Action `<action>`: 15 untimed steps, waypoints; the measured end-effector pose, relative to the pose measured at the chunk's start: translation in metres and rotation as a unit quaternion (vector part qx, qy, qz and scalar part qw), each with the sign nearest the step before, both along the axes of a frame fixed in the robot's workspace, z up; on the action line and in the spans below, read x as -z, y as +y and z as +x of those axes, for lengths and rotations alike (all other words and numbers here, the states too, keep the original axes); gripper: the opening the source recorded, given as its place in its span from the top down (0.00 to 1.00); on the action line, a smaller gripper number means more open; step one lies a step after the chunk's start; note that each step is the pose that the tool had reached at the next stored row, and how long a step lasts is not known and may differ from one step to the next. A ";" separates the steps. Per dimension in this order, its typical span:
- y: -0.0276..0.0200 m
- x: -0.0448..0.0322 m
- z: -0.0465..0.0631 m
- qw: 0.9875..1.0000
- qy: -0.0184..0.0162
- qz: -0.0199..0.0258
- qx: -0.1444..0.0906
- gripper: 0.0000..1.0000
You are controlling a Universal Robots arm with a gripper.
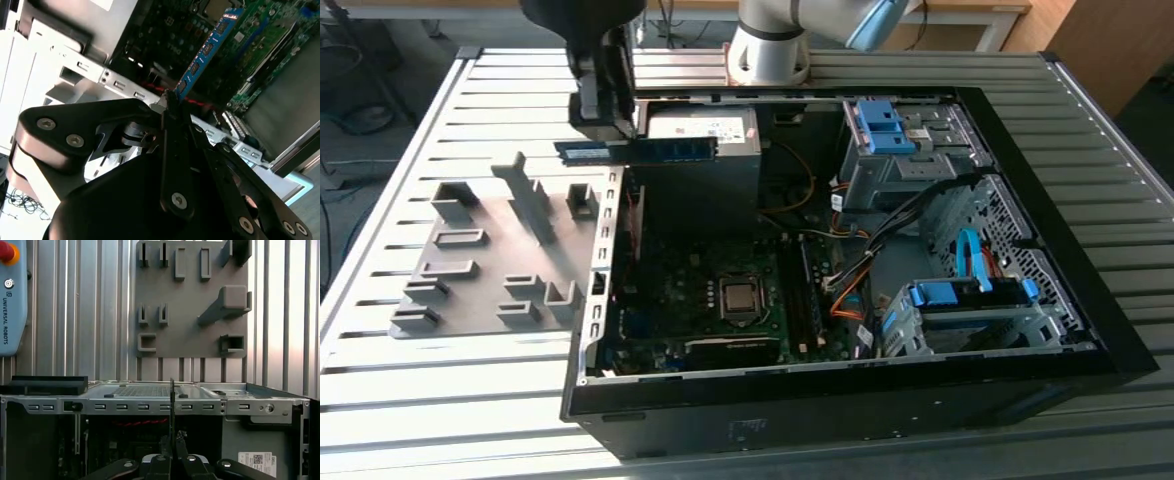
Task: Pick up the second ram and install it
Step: 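Pick up the second ram and move it above second insertion slot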
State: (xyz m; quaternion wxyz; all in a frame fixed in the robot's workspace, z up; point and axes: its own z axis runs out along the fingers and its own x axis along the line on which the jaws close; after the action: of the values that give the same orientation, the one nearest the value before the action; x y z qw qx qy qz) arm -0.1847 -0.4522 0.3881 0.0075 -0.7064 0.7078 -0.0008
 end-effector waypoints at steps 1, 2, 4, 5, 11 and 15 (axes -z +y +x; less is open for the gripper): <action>0.0000 0.0000 0.005 1.000 0.000 0.000 0.000 0.86; 0.0001 0.0001 0.009 1.000 0.000 0.000 0.000 0.86; 0.0002 0.0003 0.018 1.000 0.000 0.000 0.000 0.86; 0.0002 0.0003 0.023 1.000 0.000 0.000 0.000 0.86; 0.0005 0.0008 0.050 1.000 0.000 0.000 0.000 0.86; 0.0006 0.0010 0.068 1.000 0.000 0.000 0.000 0.86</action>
State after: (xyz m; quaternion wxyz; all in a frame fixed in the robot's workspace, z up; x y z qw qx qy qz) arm -0.1163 -0.4516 0.3870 0.0074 -0.7064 0.7078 -0.0009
